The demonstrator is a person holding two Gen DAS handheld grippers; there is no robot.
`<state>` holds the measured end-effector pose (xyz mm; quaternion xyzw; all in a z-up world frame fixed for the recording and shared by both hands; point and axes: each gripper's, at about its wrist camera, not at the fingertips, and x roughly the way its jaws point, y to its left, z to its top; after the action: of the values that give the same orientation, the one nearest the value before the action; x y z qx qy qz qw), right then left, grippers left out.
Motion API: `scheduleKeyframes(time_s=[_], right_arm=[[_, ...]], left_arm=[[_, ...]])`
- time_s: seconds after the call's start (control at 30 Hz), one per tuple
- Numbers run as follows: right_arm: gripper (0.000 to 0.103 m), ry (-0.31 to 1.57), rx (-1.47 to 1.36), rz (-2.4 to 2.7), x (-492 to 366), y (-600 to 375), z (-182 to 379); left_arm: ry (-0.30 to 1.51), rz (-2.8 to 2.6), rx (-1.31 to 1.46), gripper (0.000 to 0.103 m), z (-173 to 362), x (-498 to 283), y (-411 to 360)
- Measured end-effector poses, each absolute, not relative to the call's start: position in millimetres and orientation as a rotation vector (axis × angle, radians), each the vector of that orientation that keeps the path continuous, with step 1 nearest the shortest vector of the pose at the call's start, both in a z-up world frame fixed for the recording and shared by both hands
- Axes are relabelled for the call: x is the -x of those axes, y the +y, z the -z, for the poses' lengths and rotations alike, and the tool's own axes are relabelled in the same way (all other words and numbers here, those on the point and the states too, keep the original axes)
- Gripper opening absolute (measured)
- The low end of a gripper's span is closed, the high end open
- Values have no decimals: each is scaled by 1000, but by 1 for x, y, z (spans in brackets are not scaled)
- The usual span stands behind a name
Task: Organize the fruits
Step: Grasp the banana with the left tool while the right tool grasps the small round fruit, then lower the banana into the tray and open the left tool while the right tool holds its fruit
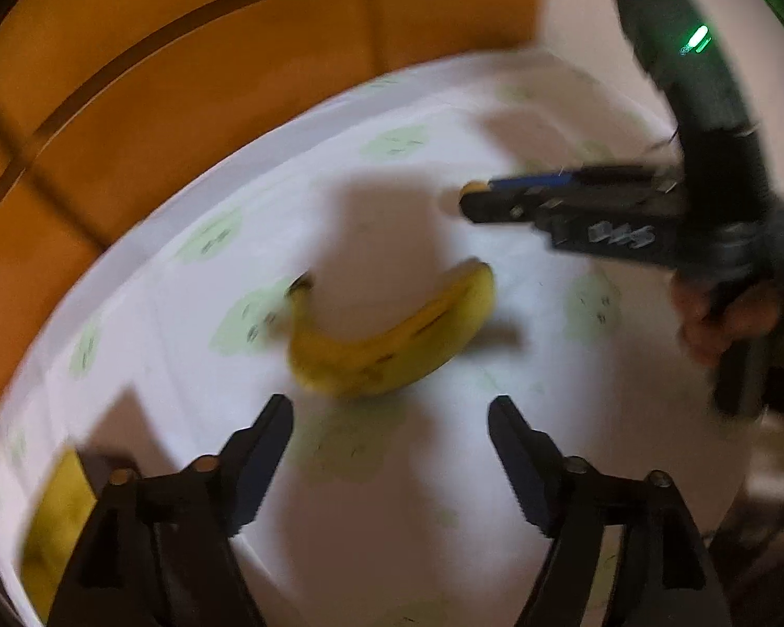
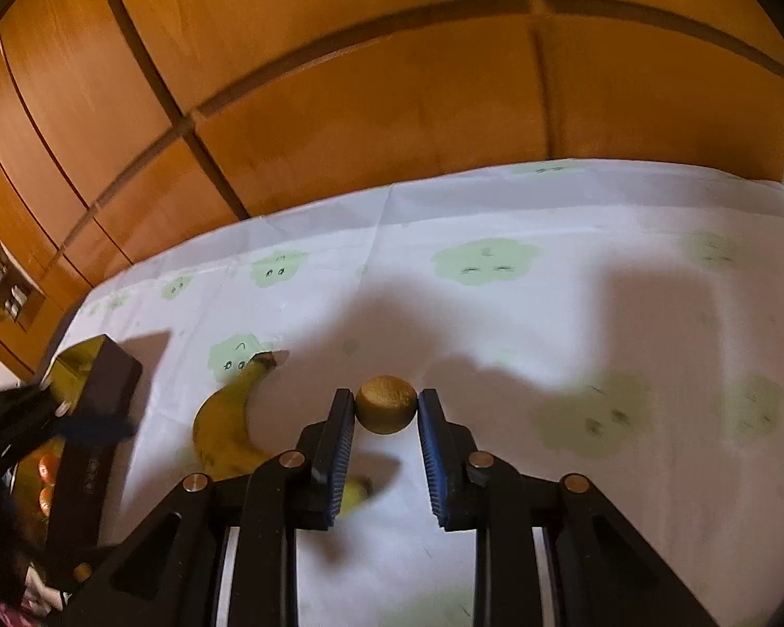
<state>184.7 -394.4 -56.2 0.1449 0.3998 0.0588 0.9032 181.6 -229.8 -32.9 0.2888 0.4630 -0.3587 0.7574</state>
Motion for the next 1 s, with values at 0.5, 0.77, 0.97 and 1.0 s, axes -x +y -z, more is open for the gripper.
scheduleKeyframes(time_s=[0.5, 0.77, 0.97, 1.0], right_arm=[[25, 821, -369, -94, -140, -424, 54], [25, 840, -393, -93, -133, -417, 62], [25, 860, -377, -116, -127, -398, 66], [25, 860, -373, -120, -126, -393, 65]], left_arm=[[1029, 957, -927, 43, 73, -209, -270], [1051, 874, -659, 34, 64, -203, -242], [1070, 812, -288, 32, 38, -194, -197], [1058, 799, -227, 31, 32, -190, -187]])
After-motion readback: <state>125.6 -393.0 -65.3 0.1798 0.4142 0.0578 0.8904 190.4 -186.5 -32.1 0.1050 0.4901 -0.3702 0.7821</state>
